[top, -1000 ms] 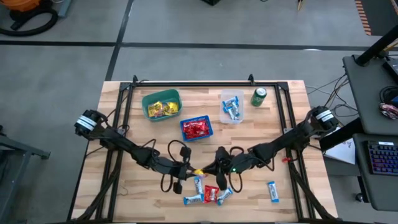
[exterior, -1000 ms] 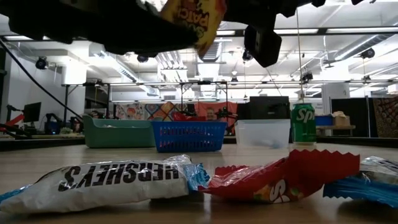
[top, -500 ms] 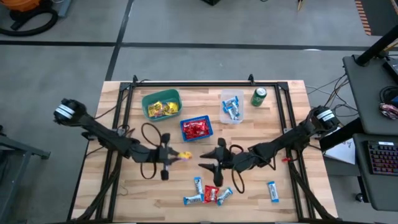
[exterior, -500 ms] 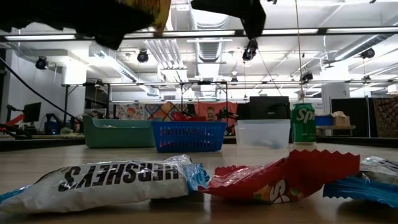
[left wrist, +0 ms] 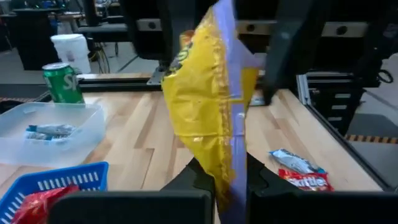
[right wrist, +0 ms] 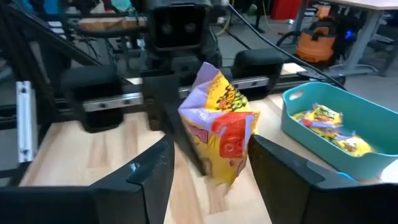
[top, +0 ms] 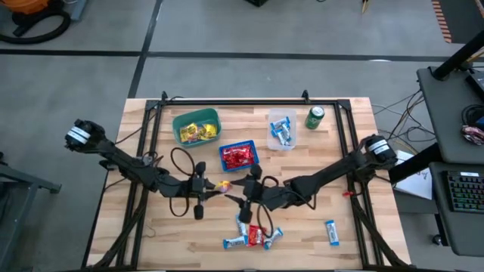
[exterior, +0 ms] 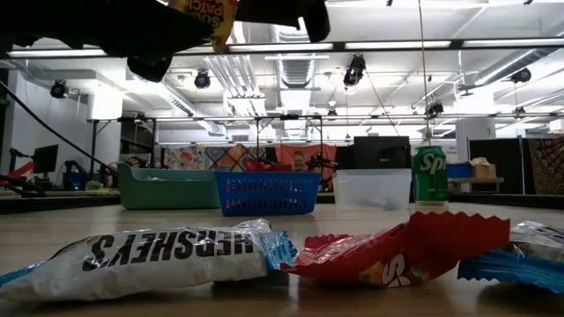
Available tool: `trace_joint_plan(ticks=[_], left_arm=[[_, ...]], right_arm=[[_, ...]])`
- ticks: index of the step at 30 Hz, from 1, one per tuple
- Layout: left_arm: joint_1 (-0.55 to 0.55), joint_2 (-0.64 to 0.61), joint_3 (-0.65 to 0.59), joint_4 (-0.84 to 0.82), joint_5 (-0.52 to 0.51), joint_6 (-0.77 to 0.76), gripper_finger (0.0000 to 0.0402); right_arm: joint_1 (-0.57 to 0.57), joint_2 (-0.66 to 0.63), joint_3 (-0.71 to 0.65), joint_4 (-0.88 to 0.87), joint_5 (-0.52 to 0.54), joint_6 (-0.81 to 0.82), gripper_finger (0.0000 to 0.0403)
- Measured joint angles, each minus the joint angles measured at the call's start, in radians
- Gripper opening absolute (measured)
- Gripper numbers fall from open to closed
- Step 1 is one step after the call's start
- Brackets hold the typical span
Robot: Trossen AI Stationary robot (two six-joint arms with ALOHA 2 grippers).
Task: Sort candy
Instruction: Put the sour patch candy into the blue green bin
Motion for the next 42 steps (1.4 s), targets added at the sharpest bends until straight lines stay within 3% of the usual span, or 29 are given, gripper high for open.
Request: trace_joint_plan(ticks=[5, 8, 12, 20, 27, 31, 35, 37, 42], left_arm=[[-0.002, 0.0, 0.0, 0.0, 0.007, -0.008, 0.0], [-0.005, 0.0, 0.0, 0.002, 0.011, -0.009, 0.0], [-0.012, -0.006, 0.0, 0.004, -0.001, -0.013, 0.0], [-0.007, -0.102, 0.0, -0.063, -0.025, -0.009, 0.0], [0.047, -0.275, 0.0, -0.362, -0.182, -0.078, 0.0], [0.182, -0.398, 0.013, -0.691, -0.205, -0.21, 0.0], [0.426, -0.451, 0.062, -1.039, -0.175, -0.326, 0.0], [0.576, -0.446, 0.08, -1.118, -0.075, -0.32, 0.0], [0.954, -0.358, 0.076, -1.116, 0.368, -0.195, 0.0]], right_arm=[[-0.002, 0.007, 0.011, -0.001, -0.037, -0.044, 0.0151], [-0.002, 0.007, 0.01, 0.007, -0.034, -0.048, 0.0097], [-0.002, 0.007, 0.009, 0.01, 0.052, -0.022, 0.0022], [-0.002, 0.003, 0.02, 0.011, 0.042, 0.044, 0.005], [-0.01, -0.044, 0.02, -0.113, 0.033, 0.056, 0.0097], [-0.029, -0.082, 0.019, -0.278, 0.034, 0.097, 0.012], [-0.06, -0.097, 0.015, -0.395, 0.035, 0.116, 0.0136], [-0.081, -0.097, 0.012, -0.434, 0.031, 0.115, 0.0142], [-0.143, -0.097, -0.005, -0.498, 0.001, 0.136, 0.0148]])
